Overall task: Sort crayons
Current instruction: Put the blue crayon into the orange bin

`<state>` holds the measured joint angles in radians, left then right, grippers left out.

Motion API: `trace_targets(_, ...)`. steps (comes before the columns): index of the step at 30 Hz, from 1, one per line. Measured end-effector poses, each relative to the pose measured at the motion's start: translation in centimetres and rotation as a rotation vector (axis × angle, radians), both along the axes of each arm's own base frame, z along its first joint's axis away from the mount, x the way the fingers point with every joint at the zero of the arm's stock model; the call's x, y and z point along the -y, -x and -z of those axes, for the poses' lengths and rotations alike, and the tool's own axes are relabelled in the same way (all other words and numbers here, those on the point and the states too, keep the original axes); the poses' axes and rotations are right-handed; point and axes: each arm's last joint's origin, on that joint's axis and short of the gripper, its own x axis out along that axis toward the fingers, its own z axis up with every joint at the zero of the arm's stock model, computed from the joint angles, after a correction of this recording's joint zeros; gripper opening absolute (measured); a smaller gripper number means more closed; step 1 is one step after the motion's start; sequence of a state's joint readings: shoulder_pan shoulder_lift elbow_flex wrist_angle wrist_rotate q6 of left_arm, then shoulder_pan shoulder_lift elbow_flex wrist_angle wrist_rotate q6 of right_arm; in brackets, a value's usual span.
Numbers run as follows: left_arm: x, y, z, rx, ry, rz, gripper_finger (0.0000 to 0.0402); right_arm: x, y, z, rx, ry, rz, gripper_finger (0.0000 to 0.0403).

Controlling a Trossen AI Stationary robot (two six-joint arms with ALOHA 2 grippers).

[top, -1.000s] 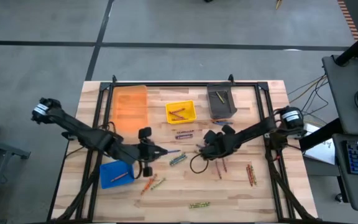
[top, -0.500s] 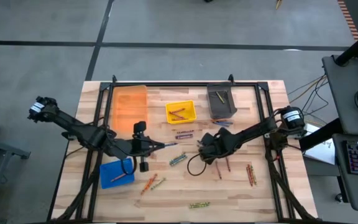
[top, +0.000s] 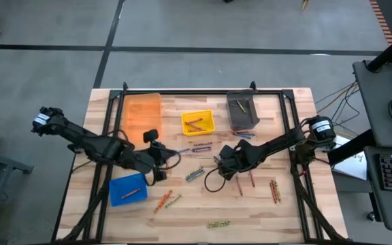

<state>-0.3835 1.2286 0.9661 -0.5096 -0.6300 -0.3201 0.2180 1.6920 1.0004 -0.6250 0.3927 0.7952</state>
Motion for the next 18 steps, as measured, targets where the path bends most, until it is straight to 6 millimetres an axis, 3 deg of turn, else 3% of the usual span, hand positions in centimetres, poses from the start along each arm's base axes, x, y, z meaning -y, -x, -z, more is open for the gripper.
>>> trace_targets(9, -8.8, 2.8, 2.6, -0.405, 0.054, -0.509, 0.0000, 0.1, 0.1, -2.3, 0.077, 0.022, -0.023, 0.0009)
trace_targets(18, -19.8, 5.6, 4.4, -0.560, 0.203, -0.669, 0.0000, 0.4, 0.4, -6.3, 0.161, 0.072, -0.159, 0.0009)
